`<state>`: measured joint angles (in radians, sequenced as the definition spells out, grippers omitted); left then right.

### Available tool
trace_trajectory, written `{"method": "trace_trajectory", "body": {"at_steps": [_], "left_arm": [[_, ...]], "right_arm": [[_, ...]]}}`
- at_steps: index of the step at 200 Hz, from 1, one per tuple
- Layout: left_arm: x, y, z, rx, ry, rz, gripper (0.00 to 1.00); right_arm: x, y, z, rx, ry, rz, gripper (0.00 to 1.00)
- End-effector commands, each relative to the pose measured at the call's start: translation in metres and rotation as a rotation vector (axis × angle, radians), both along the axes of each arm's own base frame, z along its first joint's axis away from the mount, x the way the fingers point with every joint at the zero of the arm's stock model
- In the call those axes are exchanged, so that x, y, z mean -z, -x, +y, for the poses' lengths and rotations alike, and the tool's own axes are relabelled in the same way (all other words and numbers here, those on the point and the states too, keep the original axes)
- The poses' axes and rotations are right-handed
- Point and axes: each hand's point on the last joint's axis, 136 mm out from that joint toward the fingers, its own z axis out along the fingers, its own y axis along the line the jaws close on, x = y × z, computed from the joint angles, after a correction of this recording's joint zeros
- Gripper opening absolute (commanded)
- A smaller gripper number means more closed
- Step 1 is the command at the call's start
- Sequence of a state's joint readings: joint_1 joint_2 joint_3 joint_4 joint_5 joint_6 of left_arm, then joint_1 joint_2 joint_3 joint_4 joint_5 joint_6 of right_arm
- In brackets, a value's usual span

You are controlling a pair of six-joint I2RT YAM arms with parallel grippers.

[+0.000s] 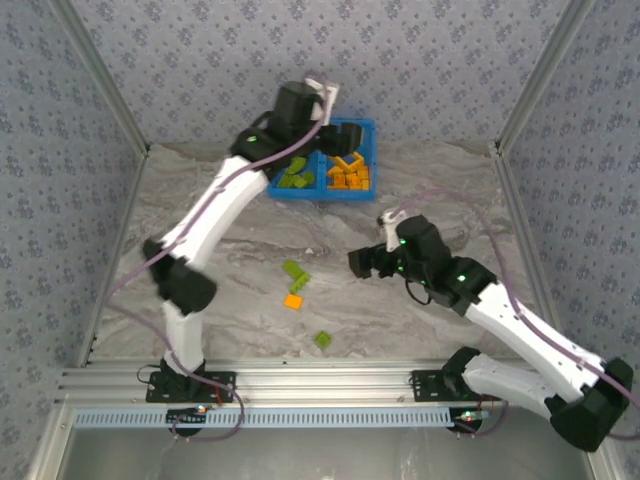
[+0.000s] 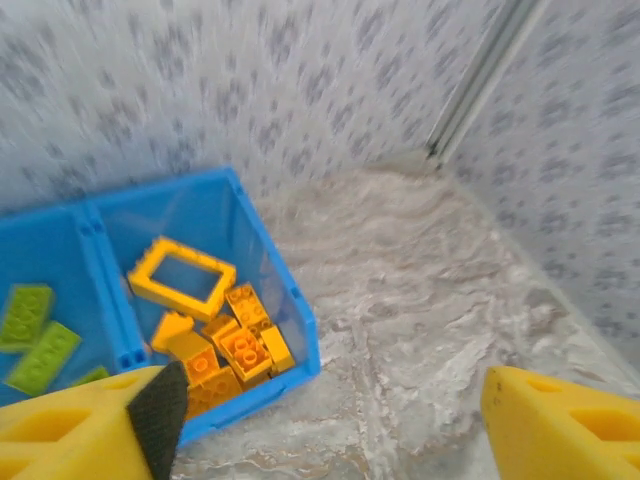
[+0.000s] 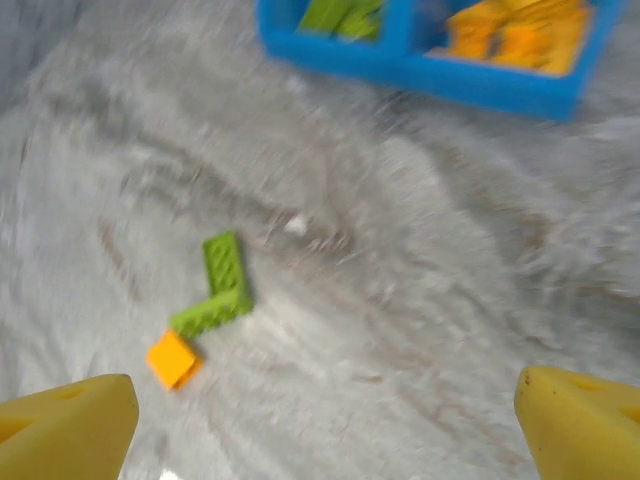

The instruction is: Sort the legos into containers by color

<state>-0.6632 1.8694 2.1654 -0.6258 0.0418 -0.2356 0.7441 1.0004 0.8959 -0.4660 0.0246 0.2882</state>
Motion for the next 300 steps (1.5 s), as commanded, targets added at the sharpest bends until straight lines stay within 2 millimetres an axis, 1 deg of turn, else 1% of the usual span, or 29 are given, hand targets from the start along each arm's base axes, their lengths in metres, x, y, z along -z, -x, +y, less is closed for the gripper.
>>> {"method": "trace_trajectory", "body": {"at_steps": [1, 7, 23, 37, 49, 66, 76, 83, 92, 93, 95, 114, 131, 146, 157, 171, 202, 213, 227, 237, 247, 260, 262, 272, 274, 279, 289, 300], "left_arm": [[0.020, 0.038, 0.038, -0.011, -0.111, 0.000, 0.83], [0.023, 0.047, 0.054, -0.043, -0.126, -0.009, 0.84], [0.033, 0.074, 0.093, -0.115, -0.157, -0.024, 0.87], [0.049, 0.096, 0.126, -0.182, -0.190, -0.016, 0.89], [0.063, 0.114, 0.151, -0.237, -0.211, 0.001, 0.90], [0.084, 0.136, 0.179, -0.300, -0.224, 0.037, 0.91], [0.093, 0.146, 0.190, -0.324, -0.212, 0.052, 0.91], [0.106, 0.155, 0.198, -0.336, -0.226, 0.085, 0.91], [0.114, 0.162, 0.205, -0.353, -0.221, 0.105, 0.92], [0.115, 0.163, 0.206, -0.354, -0.220, 0.106, 0.92], [0.118, 0.165, 0.208, -0.357, -0.222, 0.113, 0.92], [0.135, 0.175, 0.219, -0.392, -0.216, 0.138, 0.92], [0.143, 0.177, 0.225, -0.413, -0.206, 0.143, 0.92], [0.145, 0.175, 0.224, -0.416, -0.202, 0.144, 0.93], [0.145, 0.174, 0.222, -0.410, -0.206, 0.144, 0.93], [0.143, 0.171, 0.221, -0.407, -0.215, 0.140, 0.93], [0.141, 0.167, 0.217, -0.398, -0.221, 0.135, 0.93], [0.142, 0.166, 0.216, -0.394, -0.217, 0.136, 0.93], [0.144, 0.166, 0.215, -0.392, -0.216, 0.143, 0.93], [0.145, 0.166, 0.214, -0.390, -0.213, 0.146, 0.93], [0.145, 0.167, 0.214, -0.389, -0.209, 0.150, 0.93], [0.143, 0.168, 0.213, -0.383, -0.199, 0.150, 0.93], [0.143, 0.168, 0.212, -0.382, -0.198, 0.151, 0.94], [0.143, 0.169, 0.212, -0.377, -0.194, 0.151, 0.94], [0.143, 0.169, 0.212, -0.376, -0.193, 0.150, 0.94], [0.140, 0.168, 0.210, -0.372, -0.180, 0.140, 0.94], [0.136, 0.167, 0.206, -0.355, -0.158, 0.125, 0.94], [0.133, 0.168, 0.201, -0.327, -0.138, 0.117, 0.99]], "right_arm": [[0.010, 0.024, 0.044, -0.252, 0.067, 0.021, 1.00], [0.017, 0.030, 0.055, -0.295, 0.089, 0.042, 1.00], [0.046, 0.038, 0.081, -0.364, 0.154, 0.115, 1.00], [0.069, 0.046, 0.106, -0.428, 0.200, 0.150, 1.00], [0.086, 0.049, 0.125, -0.473, 0.234, 0.155, 1.00], [0.109, 0.047, 0.145, -0.529, 0.275, 0.170, 1.00], [0.123, 0.042, 0.152, -0.535, 0.299, 0.188, 0.99], [0.131, 0.040, 0.157, -0.550, 0.320, 0.203, 0.97], [0.147, 0.041, 0.158, -0.565, 0.353, 0.234, 0.95], [0.143, 0.039, 0.162, -0.566, 0.345, 0.225, 0.94], [0.143, 0.037, 0.165, -0.567, 0.345, 0.222, 0.94], [0.161, 0.035, 0.169, -0.580, 0.380, 0.248, 0.88], [0.170, 0.033, 0.174, -0.589, 0.392, 0.261, 0.80], [0.177, 0.033, 0.176, -0.593, 0.411, 0.271, 0.72], [0.184, 0.034, 0.176, -0.596, 0.438, 0.273, 0.70], [0.193, 0.035, 0.173, -0.592, 0.489, 0.269, 0.67], [0.208, 0.040, 0.165, -0.585, 0.585, 0.260, 0.53], [0.208, 0.040, 0.162, -0.570, 0.615, 0.244, 0.47], [0.205, 0.040, 0.159, -0.548, 0.622, 0.231, 0.33], [0.194, 0.040, 0.160, -0.539, 0.593, 0.208, 0.26], [0.179, 0.040, 0.161, -0.530, 0.550, 0.183, 0.24], [0.151, 0.039, 0.162, -0.522, 0.481, 0.132, 0.24], [0.149, 0.039, 0.161, -0.519, 0.476, 0.128, 0.24], [0.116, 0.035, 0.163, -0.506, 0.397, 0.068, 0.24], [0.118, 0.037, 0.158, -0.505, 0.397, 0.072, 0.24], [0.108, 0.035, 0.155, -0.496, 0.365, 0.054, 0.24], [0.077, 0.027, 0.151, -0.463, 0.276, -0.001, 0.24], [0.046, 0.014, 0.142, -0.416, 0.190, -0.069, 0.25]]}}
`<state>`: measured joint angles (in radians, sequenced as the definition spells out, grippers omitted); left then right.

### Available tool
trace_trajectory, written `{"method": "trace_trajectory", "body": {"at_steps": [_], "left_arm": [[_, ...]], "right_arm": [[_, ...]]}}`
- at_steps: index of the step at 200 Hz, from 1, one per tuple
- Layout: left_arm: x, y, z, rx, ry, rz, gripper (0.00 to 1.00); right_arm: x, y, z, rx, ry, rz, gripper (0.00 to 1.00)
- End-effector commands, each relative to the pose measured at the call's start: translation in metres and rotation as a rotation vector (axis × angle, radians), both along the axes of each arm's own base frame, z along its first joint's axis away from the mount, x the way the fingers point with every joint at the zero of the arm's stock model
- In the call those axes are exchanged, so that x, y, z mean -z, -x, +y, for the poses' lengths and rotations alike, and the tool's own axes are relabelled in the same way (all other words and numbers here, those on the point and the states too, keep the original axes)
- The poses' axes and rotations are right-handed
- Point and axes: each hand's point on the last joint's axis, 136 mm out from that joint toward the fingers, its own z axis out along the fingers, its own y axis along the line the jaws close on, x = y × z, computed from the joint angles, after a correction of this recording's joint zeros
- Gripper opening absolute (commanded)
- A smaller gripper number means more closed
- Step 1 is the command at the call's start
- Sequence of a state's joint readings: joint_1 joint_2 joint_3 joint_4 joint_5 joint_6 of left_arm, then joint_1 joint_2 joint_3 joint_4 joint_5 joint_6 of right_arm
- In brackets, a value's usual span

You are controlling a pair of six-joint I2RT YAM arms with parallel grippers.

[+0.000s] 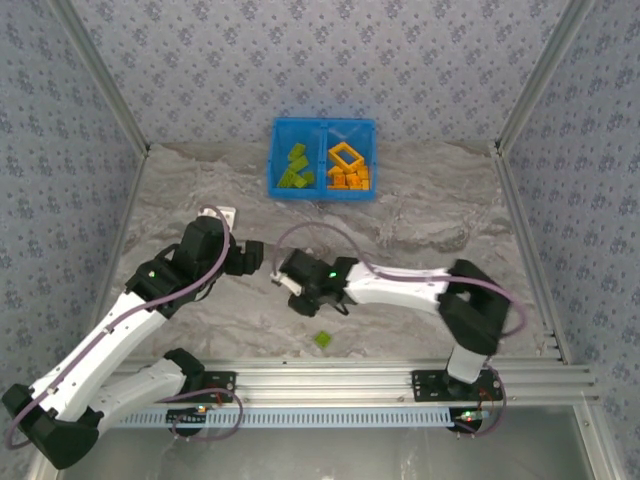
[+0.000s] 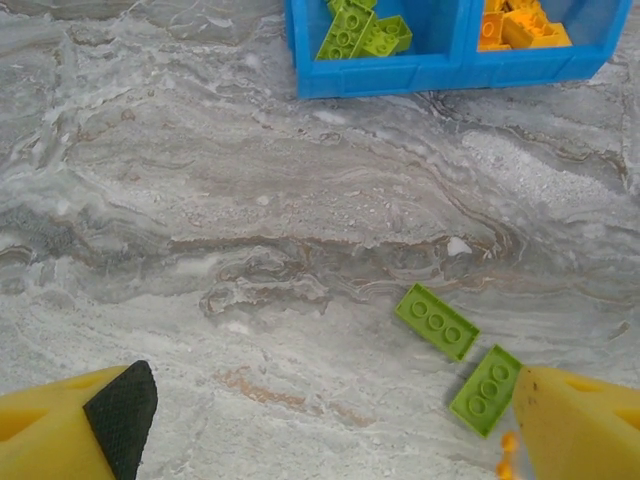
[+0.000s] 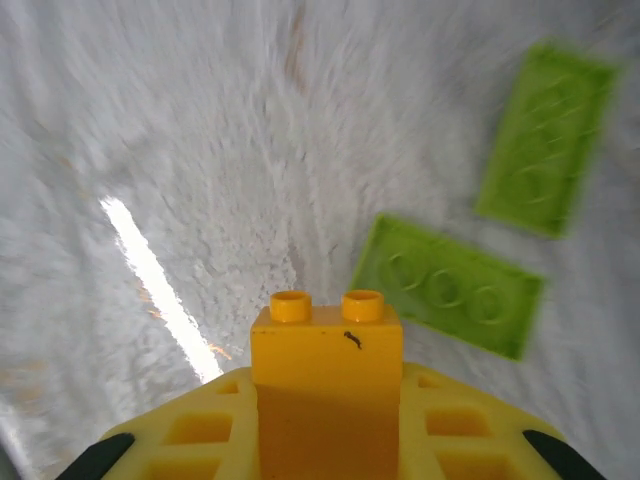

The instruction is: Sort the legos into containers by color

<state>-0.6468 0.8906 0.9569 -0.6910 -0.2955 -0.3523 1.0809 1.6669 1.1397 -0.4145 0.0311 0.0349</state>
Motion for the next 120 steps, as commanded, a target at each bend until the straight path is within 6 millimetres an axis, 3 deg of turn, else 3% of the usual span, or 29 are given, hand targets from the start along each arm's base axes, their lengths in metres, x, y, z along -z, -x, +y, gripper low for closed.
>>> {"method": "trace_trajectory", "body": {"at_steps": [1, 25, 55, 60, 66, 90, 120], "left_arm": [[-0.023, -0.003, -0.012, 0.040, 0.088, -0.066, 0.99], [-0.023, -0.001, -0.028, 0.115, 0.136, -0.071, 0.99], [-0.018, 0.000, -0.042, 0.177, 0.163, -0.033, 0.99], [-0.016, 0.001, -0.044, 0.181, 0.165, -0.024, 0.99], [-0.014, 0.001, -0.045, 0.182, 0.168, -0.014, 0.99], [-0.005, 0.004, -0.049, 0.184, 0.180, 0.030, 0.99], [0.006, 0.011, -0.048, 0.175, 0.188, 0.069, 0.99]], "right_arm": [[-0.082, -0.028, -0.008, 0.087, -0.258, -0.126, 0.25], [-0.142, -0.085, -0.040, 0.249, -0.434, -0.284, 0.27], [-0.180, -0.178, -0.082, 0.460, -0.440, -0.391, 0.28], [-0.173, -0.196, -0.088, 0.496, -0.402, -0.383, 0.28], [-0.179, -0.218, -0.094, 0.541, -0.382, -0.393, 0.27], [-0.149, -0.294, -0.117, 0.705, -0.256, -0.347, 0.27], [-0.115, -0.363, -0.129, 0.799, -0.203, -0.297, 0.27]]}}
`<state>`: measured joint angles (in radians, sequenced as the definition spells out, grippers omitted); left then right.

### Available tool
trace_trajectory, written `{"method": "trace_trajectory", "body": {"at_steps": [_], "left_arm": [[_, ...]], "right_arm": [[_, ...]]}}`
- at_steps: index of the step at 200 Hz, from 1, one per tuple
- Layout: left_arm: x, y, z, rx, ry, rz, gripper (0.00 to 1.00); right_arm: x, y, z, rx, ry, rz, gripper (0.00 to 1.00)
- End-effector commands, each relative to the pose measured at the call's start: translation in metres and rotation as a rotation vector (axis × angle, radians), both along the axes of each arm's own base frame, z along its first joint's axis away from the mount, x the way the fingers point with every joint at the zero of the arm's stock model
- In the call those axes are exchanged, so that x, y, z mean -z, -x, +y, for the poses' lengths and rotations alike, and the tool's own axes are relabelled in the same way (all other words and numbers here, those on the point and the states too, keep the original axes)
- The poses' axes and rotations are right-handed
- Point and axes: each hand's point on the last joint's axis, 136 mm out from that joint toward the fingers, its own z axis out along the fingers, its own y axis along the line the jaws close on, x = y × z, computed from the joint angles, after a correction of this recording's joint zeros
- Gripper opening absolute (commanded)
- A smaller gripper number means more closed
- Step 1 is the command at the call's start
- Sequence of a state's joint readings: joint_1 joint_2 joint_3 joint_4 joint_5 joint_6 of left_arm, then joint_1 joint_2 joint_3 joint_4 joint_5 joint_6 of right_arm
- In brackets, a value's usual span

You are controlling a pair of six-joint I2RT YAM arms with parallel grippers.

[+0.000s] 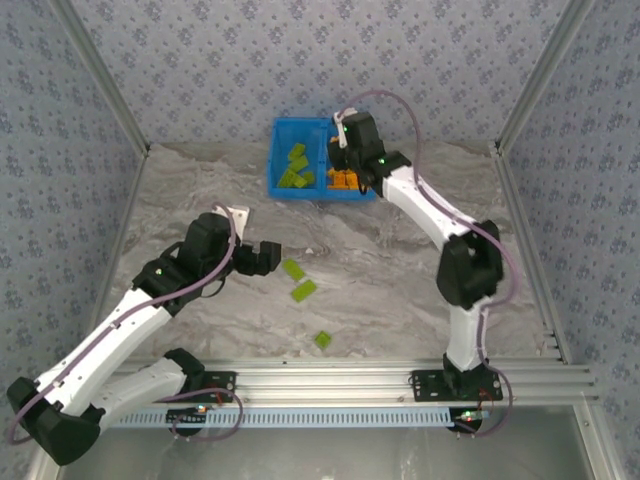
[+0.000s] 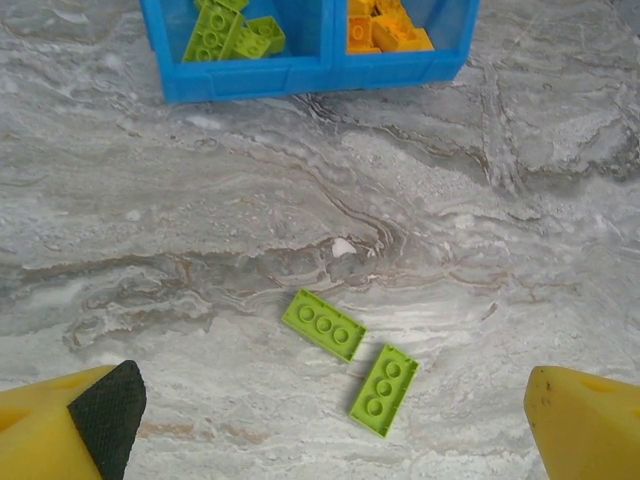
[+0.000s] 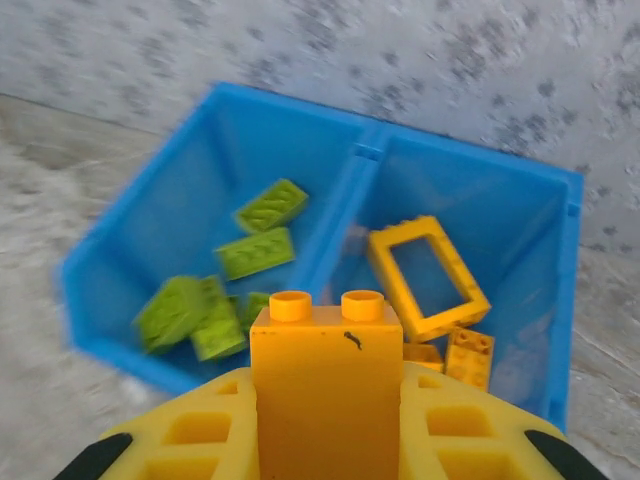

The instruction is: Sort the legos into containers by color

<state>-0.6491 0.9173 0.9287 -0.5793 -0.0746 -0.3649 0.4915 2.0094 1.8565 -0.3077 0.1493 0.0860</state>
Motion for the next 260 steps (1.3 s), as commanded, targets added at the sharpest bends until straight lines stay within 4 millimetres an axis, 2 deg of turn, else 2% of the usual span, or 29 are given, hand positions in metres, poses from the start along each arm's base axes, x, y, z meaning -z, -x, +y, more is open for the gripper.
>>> {"method": "trace_trajectory", "body": {"at_steps": [1, 19, 37, 68, 88, 101, 129, 138, 151, 155, 161, 170, 171, 174, 178, 185, 197, 198, 203, 218, 260], "left_arm": [[0.004, 0.007, -0.003, 0.008, 0.031, 0.030, 0.99], [0.008, 0.010, -0.001, 0.001, 0.033, 0.040, 0.99], [0.011, 0.011, 0.000, -0.004, 0.034, 0.045, 0.99], [0.011, 0.008, -0.003, -0.010, 0.040, 0.053, 0.99], [0.015, 0.006, -0.005, -0.008, 0.035, 0.069, 0.99], [0.017, 0.005, -0.007, -0.011, 0.035, 0.078, 0.99], [0.025, 0.003, -0.011, -0.010, 0.047, 0.094, 0.99], [0.028, 0.002, -0.014, -0.007, 0.050, 0.103, 0.99], [0.036, 0.001, -0.020, 0.008, 0.045, 0.130, 0.99], [0.038, 0.002, -0.023, 0.019, 0.042, 0.135, 0.99], [0.041, 0.002, -0.028, 0.035, 0.037, 0.143, 0.99], [0.049, 0.002, -0.036, 0.060, 0.022, 0.161, 0.99], [0.049, 0.002, -0.037, 0.064, 0.021, 0.161, 0.99], [0.052, 0.002, -0.040, 0.075, 0.013, 0.168, 0.99], [0.055, 0.003, -0.044, 0.091, 0.002, 0.174, 0.99], [0.060, 0.004, -0.051, 0.119, -0.020, 0.183, 0.99], [0.075, 0.008, -0.064, 0.178, -0.069, 0.214, 0.99], [0.077, 0.008, -0.066, 0.185, -0.073, 0.218, 0.99], [0.083, 0.011, -0.071, 0.216, -0.095, 0.233, 0.99], [0.103, 0.018, -0.086, 0.291, -0.176, 0.276, 0.99], [0.160, 0.017, -0.110, 0.363, -0.331, 0.376, 0.96]], "right_arm": [[0.039, -0.031, -0.022, 0.098, 0.052, 0.127, 0.28], [0.058, -0.064, -0.024, 0.114, 0.076, 0.142, 0.29], [0.080, -0.089, -0.029, 0.136, 0.088, 0.156, 0.29], [0.104, -0.116, -0.033, 0.157, 0.086, 0.113, 0.35], [0.099, -0.124, -0.023, 0.122, 0.057, 0.065, 0.48], [0.087, -0.124, -0.020, 0.105, 0.054, 0.043, 0.57], [0.042, -0.115, -0.020, 0.095, 0.033, 0.004, 0.59], [0.020, -0.108, -0.018, 0.078, 0.007, -0.009, 0.59], [-0.001, -0.090, -0.017, 0.051, -0.013, 0.018, 0.59], [-0.013, -0.082, -0.016, 0.034, -0.030, 0.018, 0.60], [-0.017, -0.074, -0.015, 0.020, -0.039, 0.033, 0.60], [-0.039, -0.056, -0.012, -0.012, -0.073, 0.025, 0.62], [-0.036, -0.054, -0.011, -0.017, -0.073, 0.036, 0.62], [-0.053, -0.048, -0.011, -0.028, -0.093, 0.011, 0.62], [-0.056, -0.038, -0.011, -0.043, -0.102, 0.020, 0.63], [-0.075, -0.023, -0.009, -0.077, -0.138, -0.015, 0.65], [-0.083, 0.006, -0.008, -0.135, -0.175, -0.033, 0.69], [-0.092, 0.011, -0.009, -0.143, -0.182, -0.052, 0.69], [-0.089, 0.021, -0.009, -0.159, -0.182, -0.051, 0.71], [-0.102, 0.059, -0.015, -0.205, -0.187, -0.089, 0.75], [-0.082, 0.148, -0.025, -0.309, -0.197, -0.045, 0.86]]}}
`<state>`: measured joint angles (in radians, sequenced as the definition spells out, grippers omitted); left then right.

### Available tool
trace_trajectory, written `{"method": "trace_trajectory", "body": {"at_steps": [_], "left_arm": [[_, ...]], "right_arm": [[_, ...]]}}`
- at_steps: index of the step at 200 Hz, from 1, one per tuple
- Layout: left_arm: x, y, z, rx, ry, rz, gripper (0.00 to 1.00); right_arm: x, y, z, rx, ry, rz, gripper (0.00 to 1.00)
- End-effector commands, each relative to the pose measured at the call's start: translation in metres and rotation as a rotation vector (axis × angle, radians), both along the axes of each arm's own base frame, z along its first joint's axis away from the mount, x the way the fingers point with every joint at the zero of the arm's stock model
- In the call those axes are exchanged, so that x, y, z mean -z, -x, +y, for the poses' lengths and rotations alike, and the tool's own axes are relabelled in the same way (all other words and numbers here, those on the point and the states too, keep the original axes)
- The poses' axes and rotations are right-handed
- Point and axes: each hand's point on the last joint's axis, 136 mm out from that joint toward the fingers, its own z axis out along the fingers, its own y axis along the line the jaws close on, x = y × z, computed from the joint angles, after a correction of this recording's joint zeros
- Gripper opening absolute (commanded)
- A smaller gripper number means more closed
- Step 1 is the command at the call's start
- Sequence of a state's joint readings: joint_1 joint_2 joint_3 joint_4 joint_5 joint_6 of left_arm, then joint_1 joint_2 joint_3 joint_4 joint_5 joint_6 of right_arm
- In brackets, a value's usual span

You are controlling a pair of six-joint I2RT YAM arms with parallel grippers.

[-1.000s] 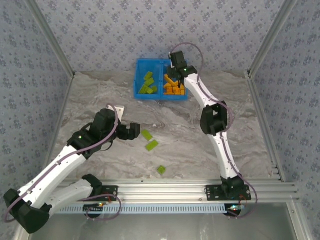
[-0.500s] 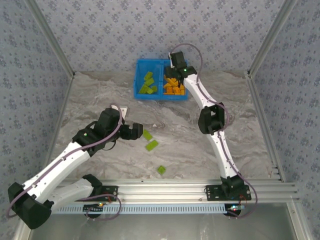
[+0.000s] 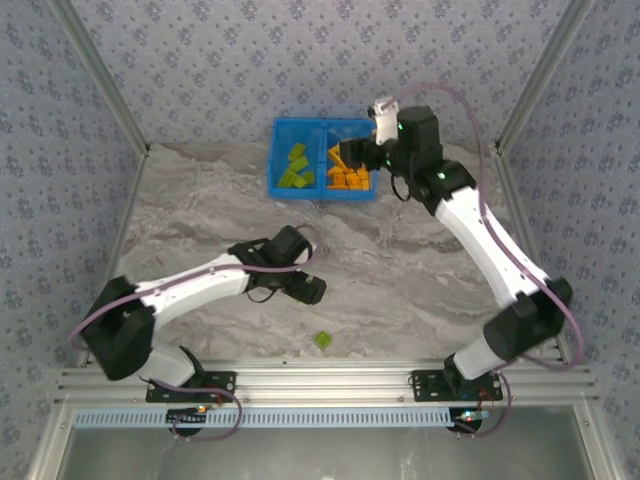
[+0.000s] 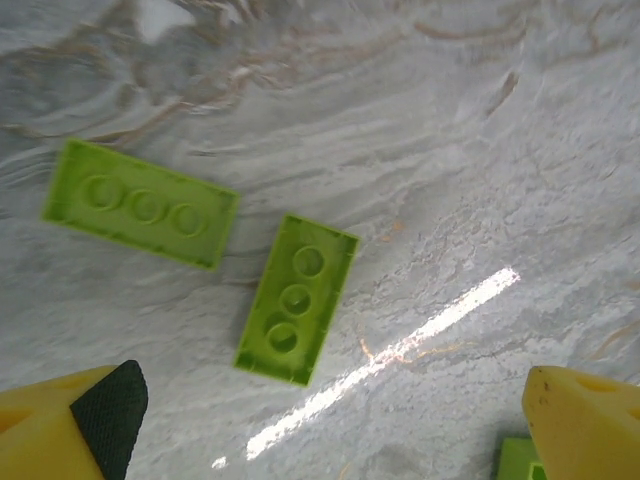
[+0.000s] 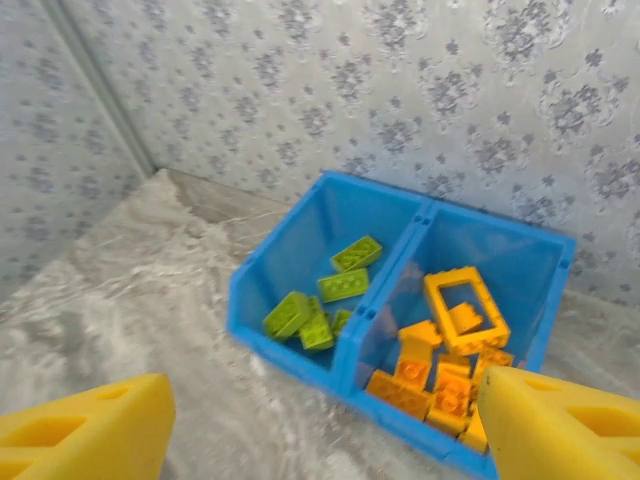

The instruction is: Sort the legos into containers by color

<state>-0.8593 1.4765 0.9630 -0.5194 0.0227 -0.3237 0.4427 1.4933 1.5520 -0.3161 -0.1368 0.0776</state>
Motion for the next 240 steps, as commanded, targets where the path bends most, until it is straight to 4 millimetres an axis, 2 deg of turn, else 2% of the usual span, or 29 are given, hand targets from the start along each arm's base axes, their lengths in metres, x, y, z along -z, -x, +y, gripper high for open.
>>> {"method": "trace_trajectory", "body": {"at_steps": [1, 21, 35, 40, 44, 61, 102, 127, 139, 155, 171, 194, 209, 223, 240], "left_arm": [[0.012, -0.006, -0.016, 0.071, -0.039, 0.007, 0.96], [0.032, -0.010, -0.018, 0.101, -0.165, -0.010, 0.94], [0.045, -0.011, -0.021, 0.119, -0.221, -0.015, 0.90], [0.049, -0.010, -0.023, 0.126, -0.229, -0.007, 0.88], [0.053, -0.010, -0.024, 0.129, -0.236, 0.000, 0.86], [0.066, -0.004, -0.026, 0.145, -0.269, 0.023, 0.72], [0.084, 0.010, -0.024, 0.160, -0.343, 0.024, 0.51], [0.082, 0.012, -0.020, 0.152, -0.383, -0.018, 0.34], [0.078, 0.012, -0.019, 0.145, -0.389, -0.044, 0.31], [0.065, 0.009, -0.020, 0.133, -0.378, -0.084, 0.29], [0.043, 0.003, -0.026, 0.117, -0.331, -0.143, 0.27], [-0.008, -0.010, -0.037, 0.093, -0.211, -0.262, 0.27], [-0.048, -0.024, -0.044, 0.078, -0.150, -0.363, 0.27], [-0.084, -0.042, -0.047, 0.058, -0.105, -0.448, 0.28], [-0.119, -0.073, -0.043, 0.012, -0.080, -0.520, 0.29]], "right_arm": [[0.040, 0.032, 0.009, -0.106, 0.009, 0.074, 0.87], [0.055, 0.062, 0.001, -0.126, 0.000, 0.121, 0.90], [0.055, 0.078, -0.008, -0.115, -0.020, 0.122, 0.91], [0.051, 0.082, -0.010, -0.110, -0.029, 0.114, 0.92], [0.063, 0.086, -0.013, -0.105, -0.023, 0.139, 0.92], [0.066, 0.097, -0.019, -0.095, -0.029, 0.144, 0.94], [0.070, 0.102, -0.025, -0.071, -0.022, 0.160, 0.94], [0.071, 0.099, -0.027, -0.050, -0.031, 0.162, 0.94], [0.069, 0.098, -0.028, -0.042, -0.037, 0.157, 0.95], [0.065, 0.097, -0.031, -0.024, -0.044, 0.147, 0.95], [0.060, 0.098, -0.036, 0.005, -0.053, 0.128, 0.95], [0.053, 0.101, -0.052, 0.076, -0.061, 0.080, 0.95], [0.049, 0.105, -0.063, 0.125, -0.070, 0.049, 0.96], [0.049, 0.109, -0.072, 0.162, -0.081, 0.031, 0.97], [0.053, 0.113, -0.080, 0.191, -0.087, 0.034, 0.98]]}}
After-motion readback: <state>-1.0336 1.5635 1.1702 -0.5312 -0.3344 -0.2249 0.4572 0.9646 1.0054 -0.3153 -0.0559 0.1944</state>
